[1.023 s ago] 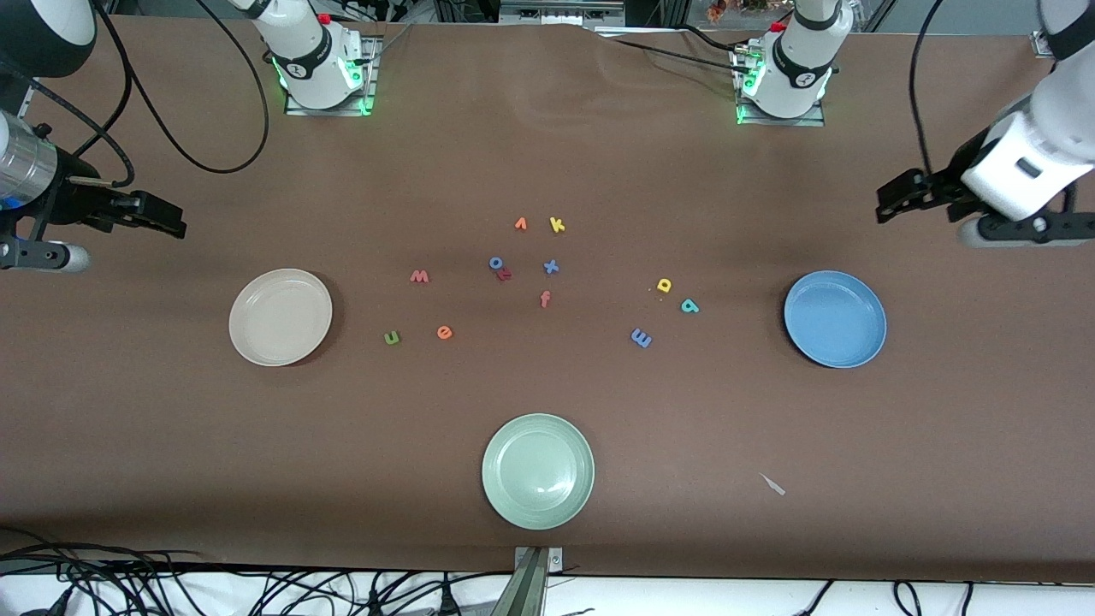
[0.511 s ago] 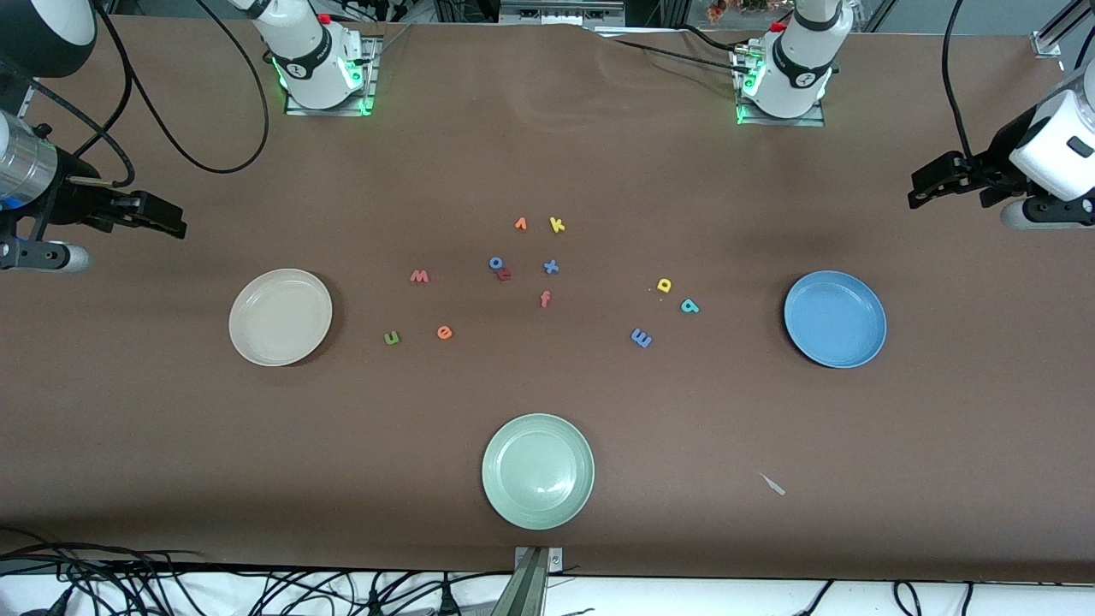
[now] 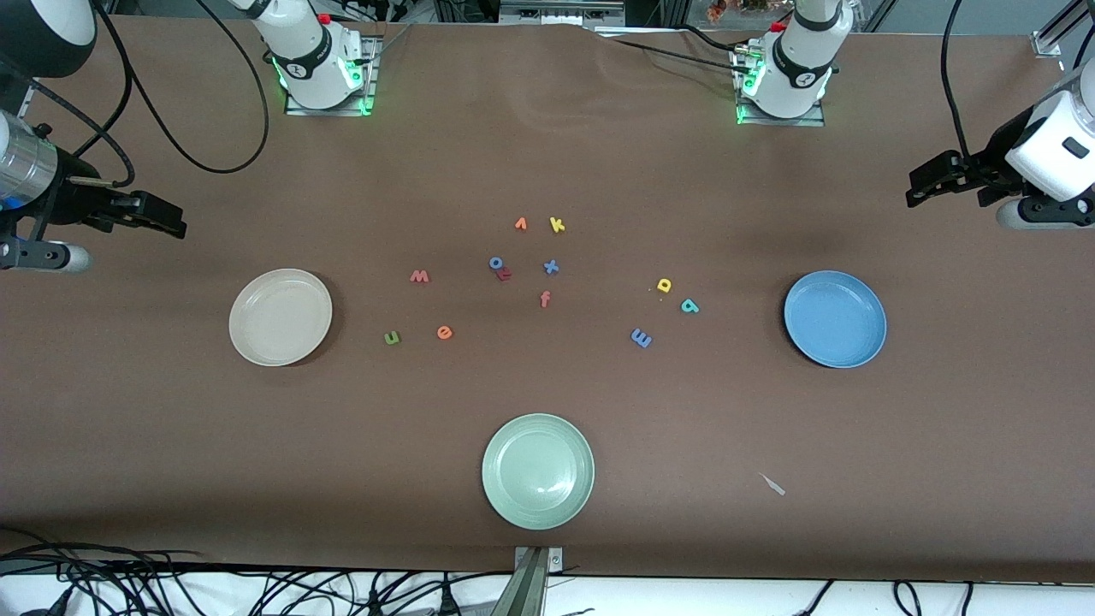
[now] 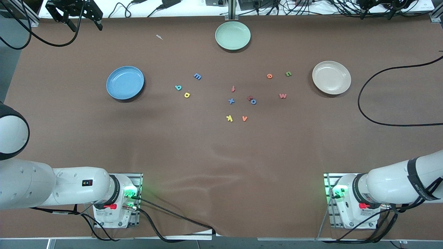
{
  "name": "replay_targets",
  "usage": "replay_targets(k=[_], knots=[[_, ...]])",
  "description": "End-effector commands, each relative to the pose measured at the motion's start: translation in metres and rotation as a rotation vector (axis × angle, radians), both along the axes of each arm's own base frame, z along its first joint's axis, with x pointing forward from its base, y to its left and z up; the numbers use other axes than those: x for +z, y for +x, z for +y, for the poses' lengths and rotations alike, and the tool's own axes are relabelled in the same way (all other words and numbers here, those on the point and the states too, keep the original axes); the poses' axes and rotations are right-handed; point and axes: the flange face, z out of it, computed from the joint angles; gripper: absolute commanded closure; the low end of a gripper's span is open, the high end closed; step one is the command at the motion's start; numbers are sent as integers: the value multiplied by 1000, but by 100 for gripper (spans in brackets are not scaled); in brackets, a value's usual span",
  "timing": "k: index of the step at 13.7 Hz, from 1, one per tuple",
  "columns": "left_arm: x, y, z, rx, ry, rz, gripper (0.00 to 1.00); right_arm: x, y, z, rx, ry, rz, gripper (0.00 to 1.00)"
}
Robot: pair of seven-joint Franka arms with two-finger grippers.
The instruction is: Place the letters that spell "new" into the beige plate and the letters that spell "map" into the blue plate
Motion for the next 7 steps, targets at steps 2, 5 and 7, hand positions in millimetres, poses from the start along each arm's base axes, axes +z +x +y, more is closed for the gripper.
replay_targets(k=[2,5,7], knots=[[3,-4,-4,-24,-11,6,0,2,-3,1,0,14,6,0],[2,-5,2,-15,-10,12,0,3,-4,1,0,14,6,0],[1,-6,4,-11,-9,16,0,2,-3,1,2,14,8,0]])
